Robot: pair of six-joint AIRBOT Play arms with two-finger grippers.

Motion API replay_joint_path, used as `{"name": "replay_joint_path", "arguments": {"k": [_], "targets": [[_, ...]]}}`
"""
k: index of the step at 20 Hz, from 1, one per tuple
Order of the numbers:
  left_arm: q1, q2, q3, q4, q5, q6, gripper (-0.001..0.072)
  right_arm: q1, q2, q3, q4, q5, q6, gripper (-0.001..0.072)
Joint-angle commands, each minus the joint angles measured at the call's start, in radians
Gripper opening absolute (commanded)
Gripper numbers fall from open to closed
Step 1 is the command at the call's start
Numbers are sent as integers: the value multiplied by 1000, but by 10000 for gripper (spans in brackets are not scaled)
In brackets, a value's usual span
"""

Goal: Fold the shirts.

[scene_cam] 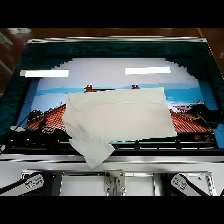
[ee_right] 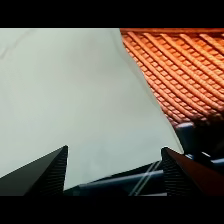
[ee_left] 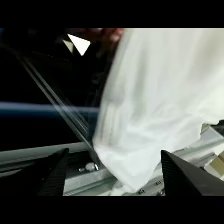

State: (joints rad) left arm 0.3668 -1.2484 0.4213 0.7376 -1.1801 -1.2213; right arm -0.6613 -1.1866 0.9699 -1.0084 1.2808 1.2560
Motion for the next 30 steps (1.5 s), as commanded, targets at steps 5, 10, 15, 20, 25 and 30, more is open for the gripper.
{"name": "replay_joint_path", "arguments": {"k": [5, 10, 15, 20, 25, 30], "targets": [[-138, -76, -5, -116, 158, 12, 339, -1, -34, -2, -39, 69, -12, 689], [-138, -75, -2, -136, 158, 17, 62, -1, -77, -88, -98, 116, 25, 690], [-138, -57, -2, -135, 111, 55, 44, -1, -163, -195, -50, 22, 3, 690], [-138, -54, -2, -135, 83, 58, 44, -1, -206, -195, -43, -79, 8, 690], [-138, -47, -2, -135, 80, 58, 44, 0, -261, -195, 27, -158, 6, 690], [-138, -47, 31, -132, 88, 57, 44, 91, -307, -195, 72, -185, 3, 544]]}}
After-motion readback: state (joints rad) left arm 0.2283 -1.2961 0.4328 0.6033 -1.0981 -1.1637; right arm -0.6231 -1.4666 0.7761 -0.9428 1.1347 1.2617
